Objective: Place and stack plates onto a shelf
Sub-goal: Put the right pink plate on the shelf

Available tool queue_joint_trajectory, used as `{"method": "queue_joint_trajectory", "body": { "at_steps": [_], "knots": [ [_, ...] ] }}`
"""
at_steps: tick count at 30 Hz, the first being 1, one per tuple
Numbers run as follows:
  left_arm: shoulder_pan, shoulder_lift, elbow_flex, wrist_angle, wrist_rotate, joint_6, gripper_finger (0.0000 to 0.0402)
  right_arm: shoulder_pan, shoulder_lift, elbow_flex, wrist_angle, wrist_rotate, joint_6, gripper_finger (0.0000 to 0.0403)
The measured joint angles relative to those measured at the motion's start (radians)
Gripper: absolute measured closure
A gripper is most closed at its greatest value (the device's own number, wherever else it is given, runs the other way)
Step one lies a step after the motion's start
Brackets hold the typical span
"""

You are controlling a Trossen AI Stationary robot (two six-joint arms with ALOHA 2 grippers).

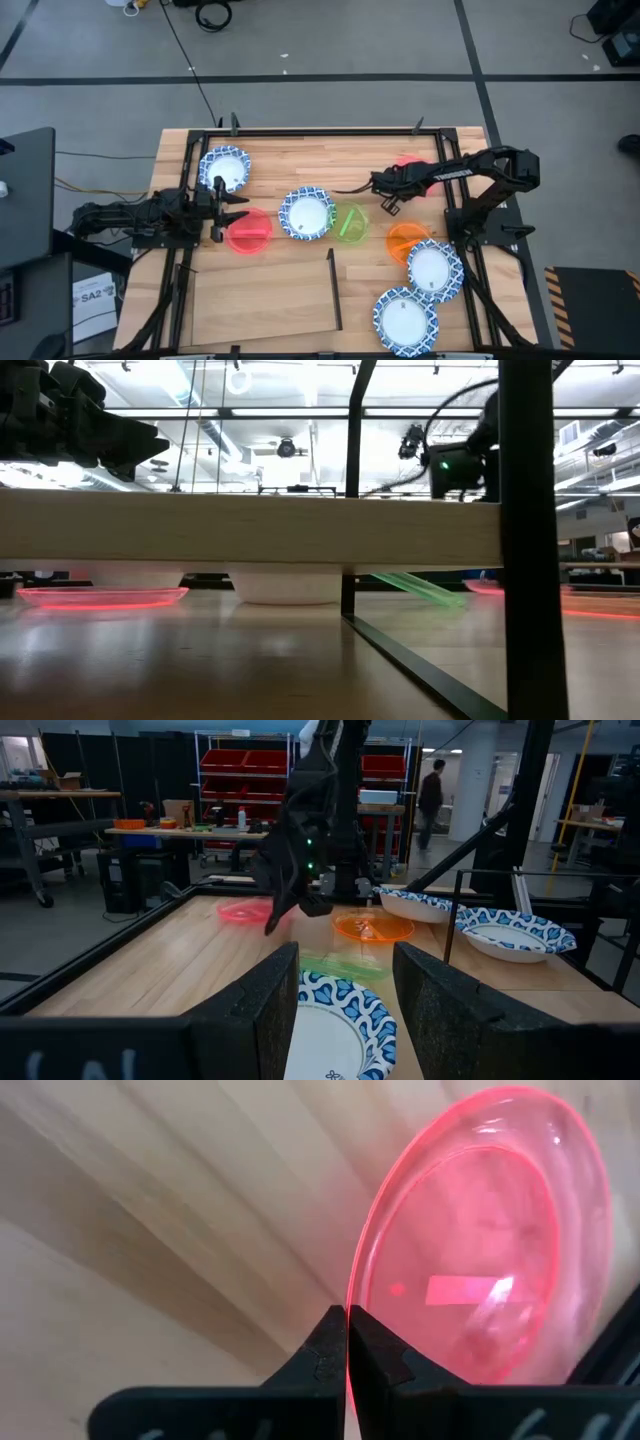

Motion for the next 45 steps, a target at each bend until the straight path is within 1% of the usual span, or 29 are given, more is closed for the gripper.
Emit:
{"method": "queue_joint_trajectory", "body": {
  "at_steps": [9,16,19,25,29,33,38,45],
  "knots": [
    [0.0,0.0,0.0,0.012,0.0,-0.001,0.023,0.0,0.0,0.176,-0.002,0.008,-0.213,0.0395],
    [0.0,0.0,0.0,0.085,0.0,-0.001,0.023,0.001,0.0,0.31,0.001,-0.01,-0.421,0.0395],
    [0.0,0.0,0.0,0.121,0.0,0.0,0.023,0.001,0.0,0.357,0.009,-0.058,-0.501,0.0395],
    [0.0,0.001,0.0,0.153,0.0,0.0,0.023,0.002,0.0,0.419,0.083,-0.184,-0.619,0.0395],
    [0.0,0.001,0.0,0.174,0.0,0.001,0.023,0.016,0.0,0.442,0.154,-0.249,-0.707,0.0395],
    [0.0,0.008,0.0,0.206,0.0,0.008,0.023,0.038,0.0,0.442,0.233,-0.33,-0.835,0.0395],
    [0.0,0.081,0.005,0.251,0.0,0.004,0.023,0.071,0.0,0.442,0.292,-0.427,-0.956,0.0395],
    [0.0,0.3,0.125,0.255,0.0,0.012,0.023,0.115,0.0,0.442,0.317,-0.517,-1.078,0.0395]
  ]
}}
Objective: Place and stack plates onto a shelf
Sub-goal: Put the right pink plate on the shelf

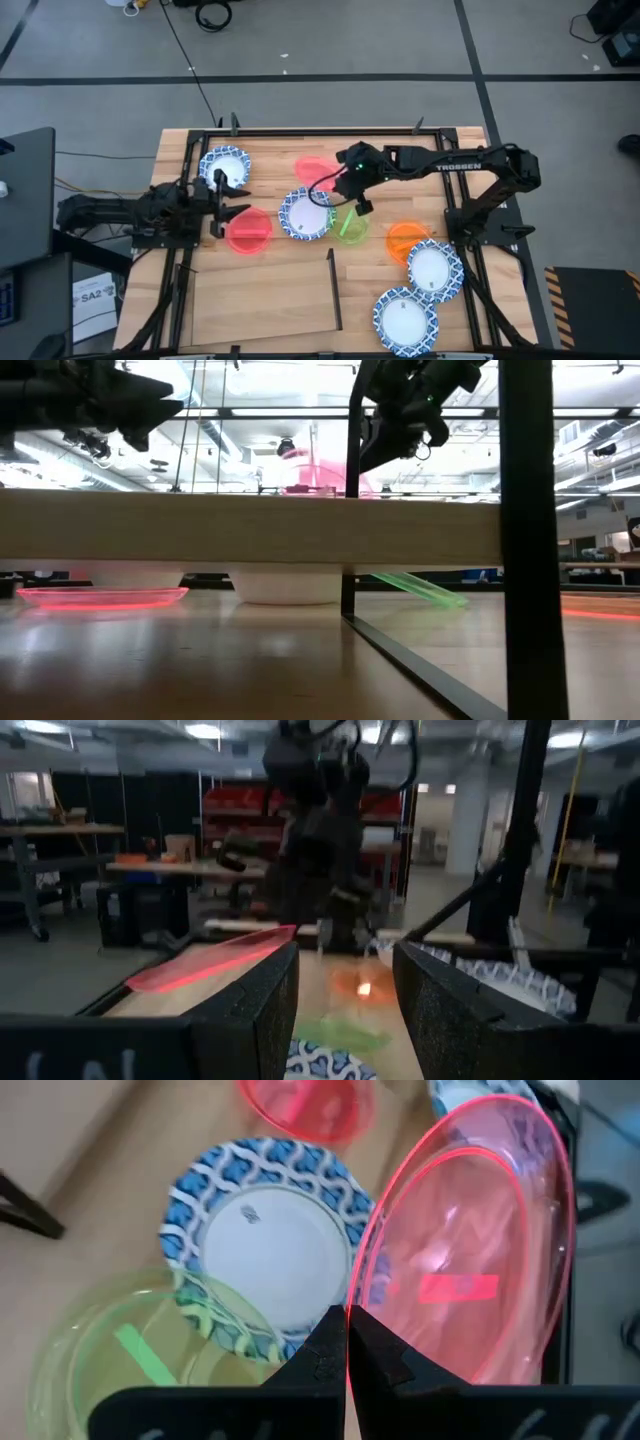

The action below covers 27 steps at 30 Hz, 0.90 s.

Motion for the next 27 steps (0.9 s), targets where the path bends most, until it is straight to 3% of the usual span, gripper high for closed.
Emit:
{"method": "queue_joint_trajectory", "body": {
  "at_steps": [15,27],
  "knots": [
    [0.0,0.56,0.389,-0.093,0.0,0.081,0.023,0.083,0.0,0.0,0.013,-0.005,-0.086,0.0395],
    [0.0,0.814,0.631,-0.34,0.003,0.156,0.023,0.111,0.0,0.0,0.013,-0.004,-0.086,0.0395]
  ]
}}
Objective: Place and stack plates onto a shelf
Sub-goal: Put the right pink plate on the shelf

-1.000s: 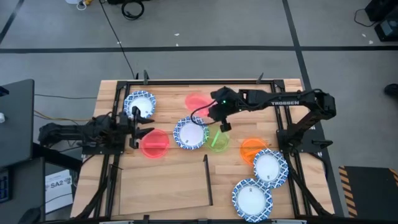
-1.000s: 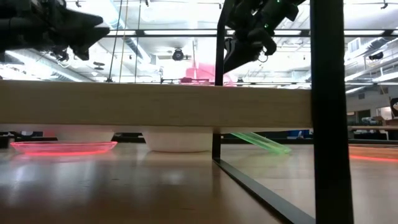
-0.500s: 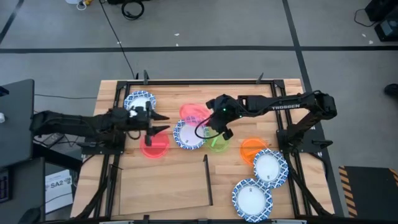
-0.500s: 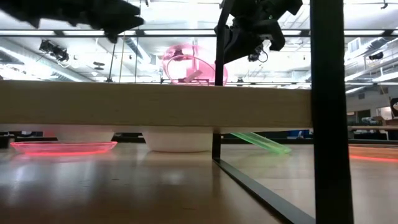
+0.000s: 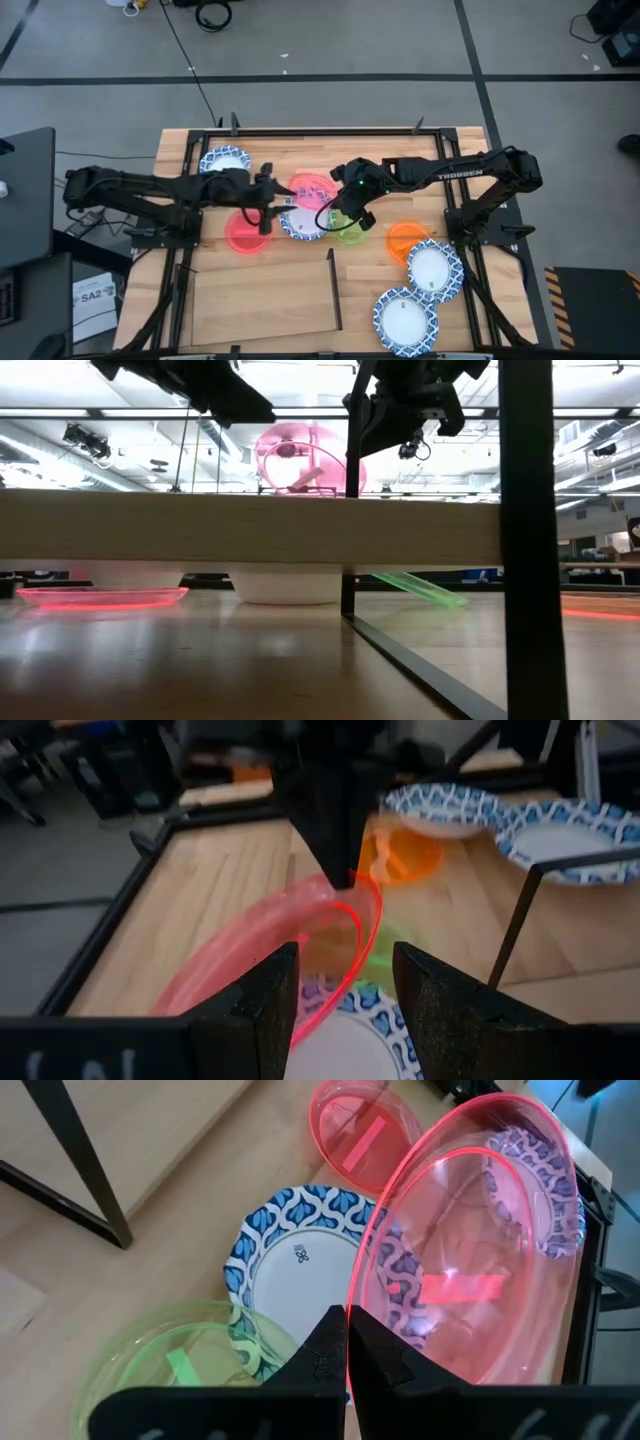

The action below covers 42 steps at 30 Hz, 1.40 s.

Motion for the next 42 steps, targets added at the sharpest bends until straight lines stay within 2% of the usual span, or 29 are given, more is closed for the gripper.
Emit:
{"method": "queue_joint_trajectory", "body": {
  "at_steps": [11,20,42],
  "knots": [
    [0.0,0.073,0.093,-0.152,0.002,0.001,0.023,0.024,0.0,0.0,-0.001,0.0,0.0,0.0395],
    [0.0,0.071,0.109,-0.223,0.063,0.0,0.0236,0.032,0.0,0.0,0.0,0.001,0.0,0.0395],
    [-0.001,0.071,0.108,-0.258,0.095,0.002,0.0374,0.031,0.0,-0.001,0.035,0.005,0.0,0.0386]
  ]
}}
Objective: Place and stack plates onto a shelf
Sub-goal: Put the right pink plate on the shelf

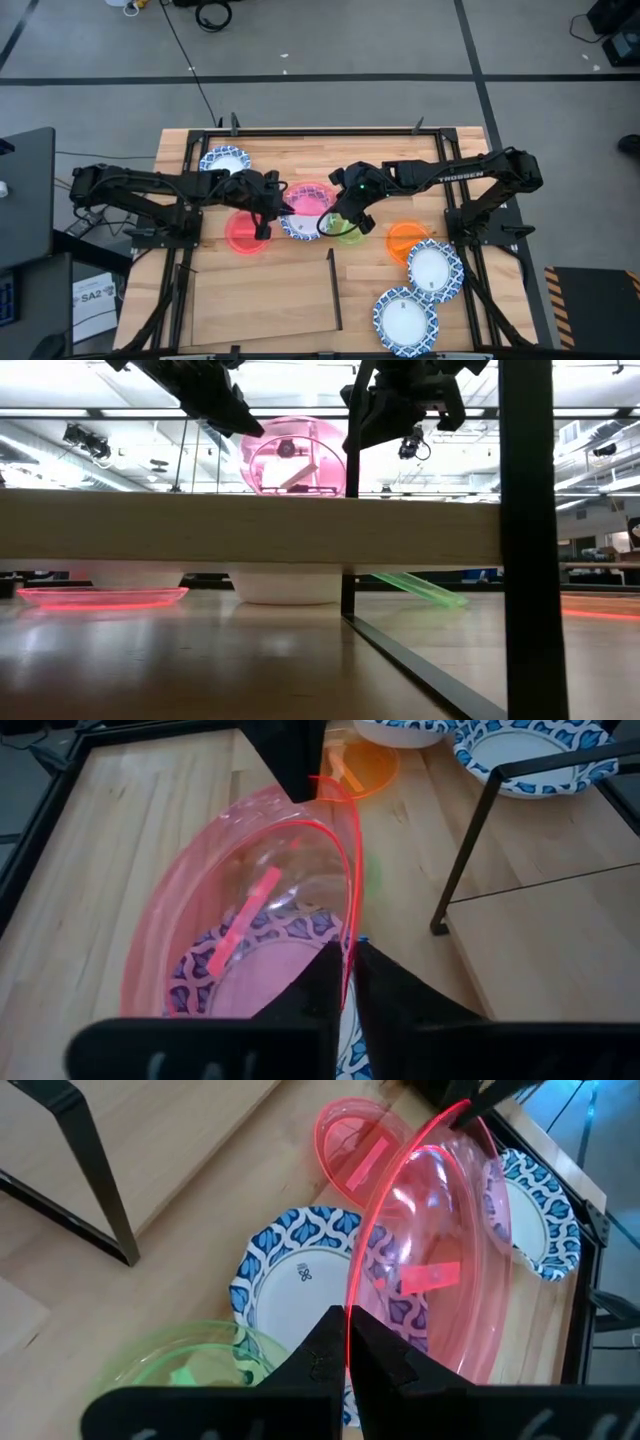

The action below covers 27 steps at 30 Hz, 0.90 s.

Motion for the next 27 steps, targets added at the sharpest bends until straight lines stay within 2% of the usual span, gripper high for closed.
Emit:
{"method": "queue_joint_trajectory", "body": {
  "at_steps": [5,18,27],
  "knots": [
    [0.0,0.0,0.0,-0.001,-0.001,0.0,0.0392,0.0,0.0,0.0,0.003,0.012,0.0,0.0386],
    [0.001,0.0,0.0,0.004,-0.008,-0.001,0.0393,-0.002,0.0,0.0,0.008,0.06,0.01,0.0383],
    [0.002,0.0,0.0,0.016,-0.013,-0.004,0.0393,-0.002,-0.001,0.002,0.041,0.061,0.013,0.0332]
  ]
}}
